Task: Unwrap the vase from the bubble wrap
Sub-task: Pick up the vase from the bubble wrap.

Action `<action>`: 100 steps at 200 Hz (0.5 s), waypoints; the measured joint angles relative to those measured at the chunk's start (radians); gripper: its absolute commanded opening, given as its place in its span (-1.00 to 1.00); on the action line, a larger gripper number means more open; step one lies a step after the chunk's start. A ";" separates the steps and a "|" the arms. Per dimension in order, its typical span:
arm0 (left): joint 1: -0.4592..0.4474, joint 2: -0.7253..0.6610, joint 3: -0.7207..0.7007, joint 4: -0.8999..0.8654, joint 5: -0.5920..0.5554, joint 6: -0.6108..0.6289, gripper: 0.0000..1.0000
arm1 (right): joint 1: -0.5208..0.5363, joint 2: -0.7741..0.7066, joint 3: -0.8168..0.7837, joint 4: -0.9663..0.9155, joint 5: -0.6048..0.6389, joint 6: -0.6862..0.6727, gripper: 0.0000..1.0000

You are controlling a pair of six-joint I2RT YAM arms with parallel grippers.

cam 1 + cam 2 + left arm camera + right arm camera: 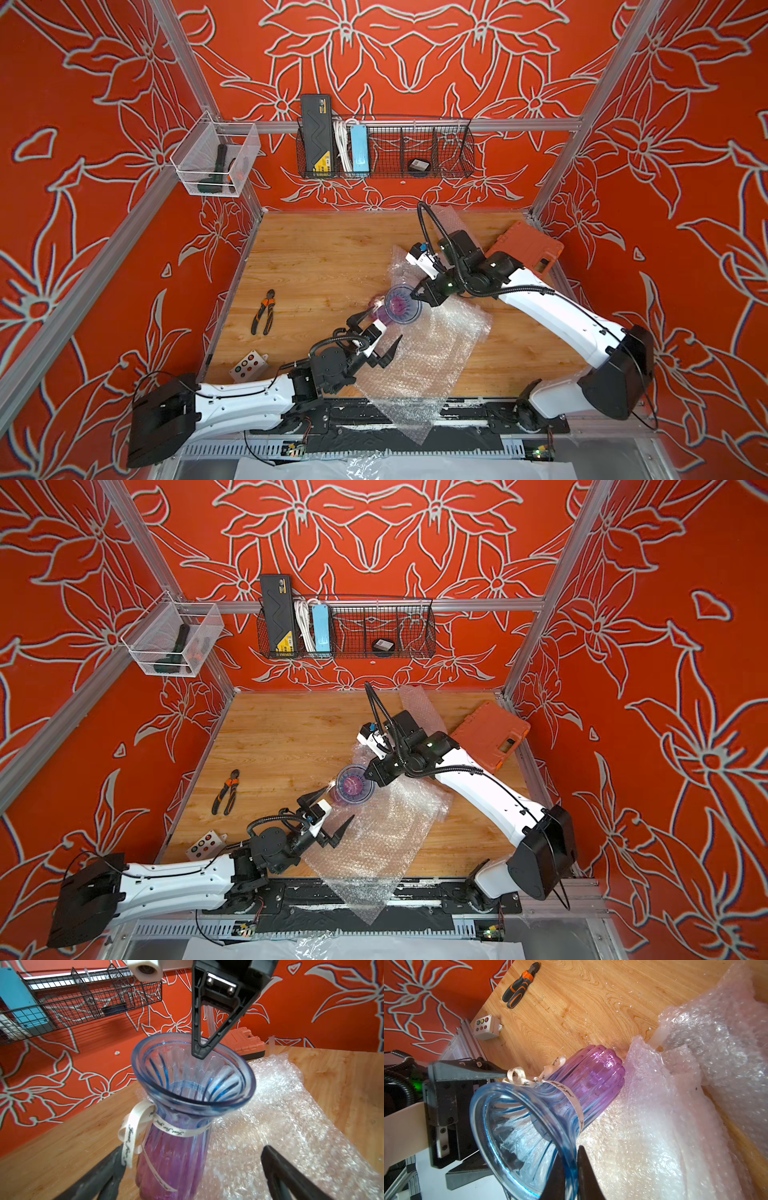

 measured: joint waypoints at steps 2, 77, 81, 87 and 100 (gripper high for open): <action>0.004 0.007 0.001 0.008 -0.001 0.002 0.99 | 0.000 0.000 0.001 -0.001 0.000 0.000 -1.00; 0.083 0.265 0.093 0.209 0.093 0.059 0.99 | 0.000 0.002 0.005 -0.008 -0.001 -0.001 -1.00; 0.085 0.276 0.097 0.220 0.101 0.060 0.99 | 0.000 0.003 0.005 -0.007 -0.001 -0.001 -1.00; 0.089 0.290 0.101 0.234 0.113 0.060 0.99 | 0.000 0.003 0.005 -0.007 -0.001 -0.001 -1.00; 0.095 0.317 0.107 0.261 0.134 0.060 0.99 | 0.000 0.006 0.007 -0.008 -0.002 0.000 -1.00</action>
